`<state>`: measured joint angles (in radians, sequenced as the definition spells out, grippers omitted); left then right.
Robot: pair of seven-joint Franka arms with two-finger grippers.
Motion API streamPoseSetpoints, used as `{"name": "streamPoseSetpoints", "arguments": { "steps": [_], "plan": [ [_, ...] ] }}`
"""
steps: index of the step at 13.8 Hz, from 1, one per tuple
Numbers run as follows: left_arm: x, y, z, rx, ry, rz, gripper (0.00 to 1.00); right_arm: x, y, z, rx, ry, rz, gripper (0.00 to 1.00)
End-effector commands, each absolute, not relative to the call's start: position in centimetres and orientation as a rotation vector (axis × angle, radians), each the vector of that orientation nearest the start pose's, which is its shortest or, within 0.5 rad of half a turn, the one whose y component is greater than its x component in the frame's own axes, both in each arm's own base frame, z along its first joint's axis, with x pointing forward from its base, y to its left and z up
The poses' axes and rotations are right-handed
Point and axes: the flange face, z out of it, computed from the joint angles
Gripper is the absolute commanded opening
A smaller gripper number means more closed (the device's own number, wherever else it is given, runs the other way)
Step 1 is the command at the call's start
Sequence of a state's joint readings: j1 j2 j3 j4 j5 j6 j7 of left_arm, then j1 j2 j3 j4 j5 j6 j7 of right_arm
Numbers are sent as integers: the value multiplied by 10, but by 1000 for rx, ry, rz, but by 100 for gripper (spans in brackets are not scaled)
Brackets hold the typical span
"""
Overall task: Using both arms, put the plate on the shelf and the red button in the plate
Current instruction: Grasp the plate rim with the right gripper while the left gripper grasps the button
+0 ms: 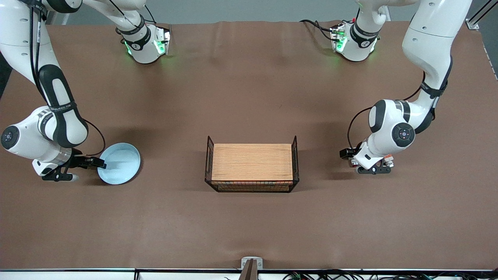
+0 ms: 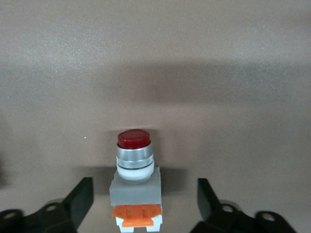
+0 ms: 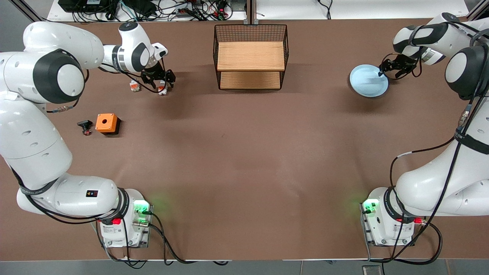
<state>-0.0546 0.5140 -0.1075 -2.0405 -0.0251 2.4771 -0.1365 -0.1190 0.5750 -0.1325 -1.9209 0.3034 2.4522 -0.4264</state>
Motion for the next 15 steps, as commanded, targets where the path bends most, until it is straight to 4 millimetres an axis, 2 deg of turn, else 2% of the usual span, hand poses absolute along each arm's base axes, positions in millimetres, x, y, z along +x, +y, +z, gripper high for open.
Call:
{"name": "streamPoseSetpoints", "arguments": {
  "steps": [1,3,7,9,15],
  "plan": [
    [585,-98,181,-3202,-16,121,78,605,-150,182,-3009,68,-23,93],
    [585,-97,180,-3201,-15,123,65,605,-147,181,-3006,63,-14,87],
    [585,-97,180,-3200,-11,125,42,603,-146,180,-3001,74,2,66],
    [585,-97,181,-3201,-11,123,31,600,-146,176,-3000,78,15,61],
    [586,-96,187,-3201,-10,118,30,600,-140,176,-2997,73,27,26]
  ]
}}
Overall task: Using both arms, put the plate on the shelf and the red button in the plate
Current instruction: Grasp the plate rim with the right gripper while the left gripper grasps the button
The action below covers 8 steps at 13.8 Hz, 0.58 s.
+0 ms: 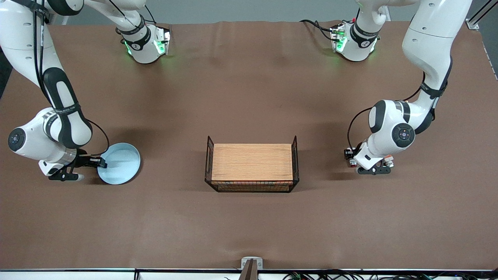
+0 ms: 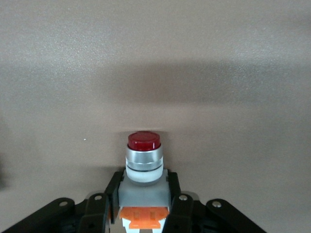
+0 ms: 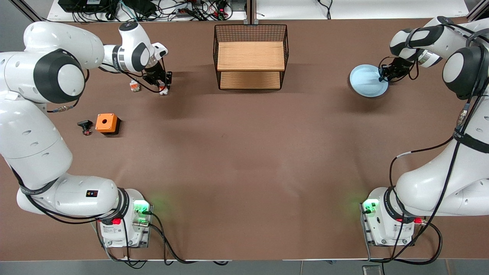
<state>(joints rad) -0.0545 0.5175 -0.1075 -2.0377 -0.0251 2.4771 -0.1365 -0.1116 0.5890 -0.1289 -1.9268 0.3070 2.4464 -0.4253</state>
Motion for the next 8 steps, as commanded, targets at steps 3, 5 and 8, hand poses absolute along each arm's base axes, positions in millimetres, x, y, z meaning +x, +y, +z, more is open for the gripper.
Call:
{"name": "streamPoseSetpoints", "arguments": {
  "steps": [3,5,8],
  "plan": [
    [591,-93,210,-3205,-13,64,30,601,-140,177,-2994,87,32,3],
    [593,-91,229,-3204,-10,41,30,602,-140,178,-2992,142,32,0],
    [598,-89,266,-3196,6,90,30,610,-141,192,-2990,166,10,0]
  ]
}}
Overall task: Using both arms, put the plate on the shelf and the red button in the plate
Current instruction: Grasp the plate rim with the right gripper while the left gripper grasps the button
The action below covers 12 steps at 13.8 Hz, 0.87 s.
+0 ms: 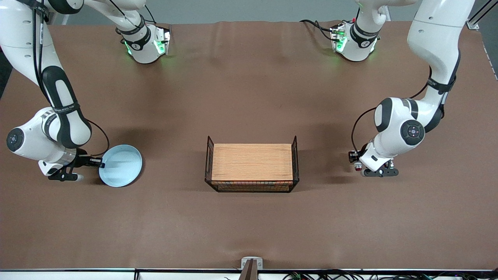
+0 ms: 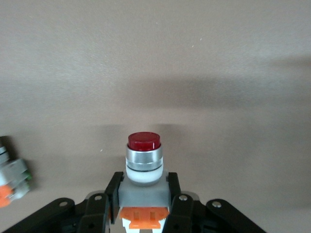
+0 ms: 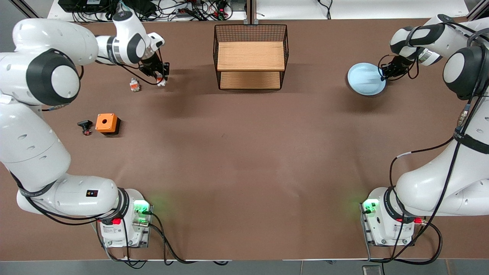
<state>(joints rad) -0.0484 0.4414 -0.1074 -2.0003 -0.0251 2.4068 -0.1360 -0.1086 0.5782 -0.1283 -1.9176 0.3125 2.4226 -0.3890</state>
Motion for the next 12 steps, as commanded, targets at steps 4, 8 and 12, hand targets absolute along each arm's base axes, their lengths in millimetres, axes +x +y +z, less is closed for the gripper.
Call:
{"name": "streamPoseSetpoints", "arguments": {
  "steps": [4,8,12],
  "plan": [
    [615,-92,337,-3187,-7,217,30,628,-150,236,-2909,214,170,0],
    [631,-96,419,-3189,-15,317,30,631,-154,322,-2859,327,213,0],
    [635,-118,495,-3248,-315,335,31,608,-127,418,-2806,659,295,0]
  ]
}}
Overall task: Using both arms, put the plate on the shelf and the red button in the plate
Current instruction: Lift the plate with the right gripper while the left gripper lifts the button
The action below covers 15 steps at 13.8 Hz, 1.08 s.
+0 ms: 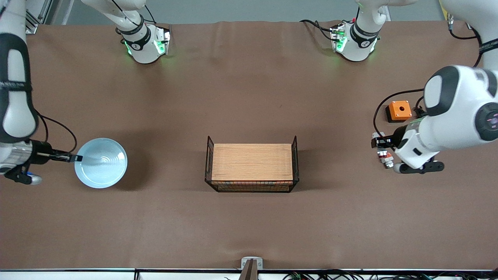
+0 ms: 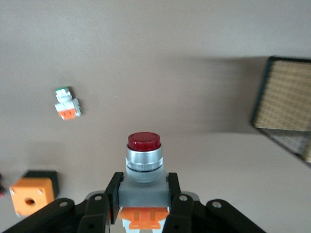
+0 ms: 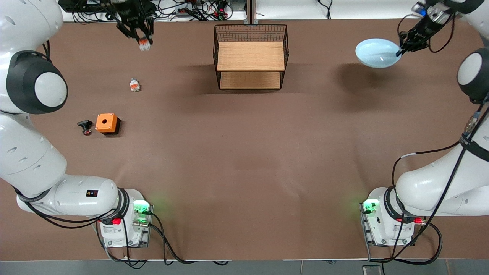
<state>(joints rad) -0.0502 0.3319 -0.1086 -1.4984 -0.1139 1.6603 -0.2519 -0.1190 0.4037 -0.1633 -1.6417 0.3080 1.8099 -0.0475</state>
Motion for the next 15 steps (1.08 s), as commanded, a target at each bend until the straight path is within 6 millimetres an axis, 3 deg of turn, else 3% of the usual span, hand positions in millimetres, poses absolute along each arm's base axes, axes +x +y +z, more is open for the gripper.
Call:
{"name": "streamPoseSetpoints", "arguments": {
  "steps": [1,3,5,8,12,15],
  "plan": [
    [634,-131,504,-3243,-441,336,32,600,-115,445,-2778,793,319,0],
    [628,-165,517,-3214,-639,340,32,586,-79,493,-2743,993,329,0],
    [621,-196,538,-3193,-808,325,32,571,-22,537,-2726,1176,320,0],
    [609,-232,543,-3109,-1066,356,32,547,57,577,-2634,1432,324,0],
    [597,-277,555,-2980,-1444,332,30,527,161,596,-2550,1674,272,0],
    [594,-296,561,-2855,-1714,316,30,506,243,596,-2480,1803,178,0]
  ]
}}
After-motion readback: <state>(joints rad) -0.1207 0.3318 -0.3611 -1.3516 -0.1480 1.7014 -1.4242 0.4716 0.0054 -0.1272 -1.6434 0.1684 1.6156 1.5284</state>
